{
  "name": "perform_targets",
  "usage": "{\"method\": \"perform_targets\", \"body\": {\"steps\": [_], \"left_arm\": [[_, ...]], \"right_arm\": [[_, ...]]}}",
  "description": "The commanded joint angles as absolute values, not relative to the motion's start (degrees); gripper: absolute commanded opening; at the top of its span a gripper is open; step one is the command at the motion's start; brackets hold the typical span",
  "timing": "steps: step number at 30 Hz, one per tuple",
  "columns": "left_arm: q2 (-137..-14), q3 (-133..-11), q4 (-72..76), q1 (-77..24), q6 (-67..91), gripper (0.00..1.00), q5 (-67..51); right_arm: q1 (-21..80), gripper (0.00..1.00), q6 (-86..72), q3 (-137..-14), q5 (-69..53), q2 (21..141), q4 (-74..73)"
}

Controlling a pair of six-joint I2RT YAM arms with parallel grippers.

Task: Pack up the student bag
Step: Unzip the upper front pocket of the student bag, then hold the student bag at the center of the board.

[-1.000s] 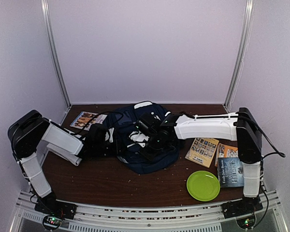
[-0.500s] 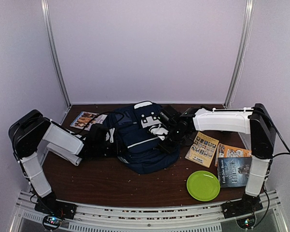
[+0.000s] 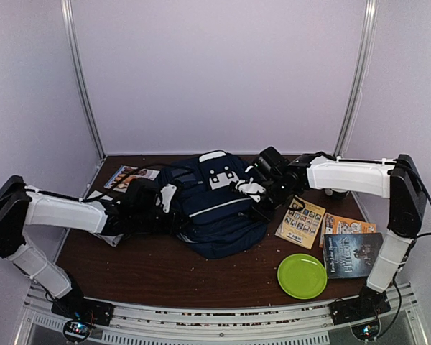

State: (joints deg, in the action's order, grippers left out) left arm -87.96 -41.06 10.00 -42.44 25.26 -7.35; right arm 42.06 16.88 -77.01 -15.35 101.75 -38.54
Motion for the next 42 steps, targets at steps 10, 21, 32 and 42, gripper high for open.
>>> {"method": "perform_targets", "body": {"steps": [10, 21, 32, 42], "left_arm": [[-80.4, -42.2, 10.5, -58.2, -11.0, 0.59, 9.5], [-94.3, -49.0, 21.7, -58.4, -17.0, 0.55, 12.5], [-104.6, -53.0, 25.5, -61.6, -21.5, 0.46, 24.1], [-105.2, -50.6, 27.6, -62.7, -20.4, 0.21, 29.2]], "right_arm": [[42.0, 0.00, 19.4, -76.7, -23.4, 99.3, -38.0], [41.9, 0.00, 18.7, -77.4, -26.0, 99.3, -39.1], [41.8, 0.00, 17.2, -78.3, -28.2, 99.1, -39.1], [41.1, 0.00, 17.4, -78.5, -26.6, 99.0, -39.8]]}}
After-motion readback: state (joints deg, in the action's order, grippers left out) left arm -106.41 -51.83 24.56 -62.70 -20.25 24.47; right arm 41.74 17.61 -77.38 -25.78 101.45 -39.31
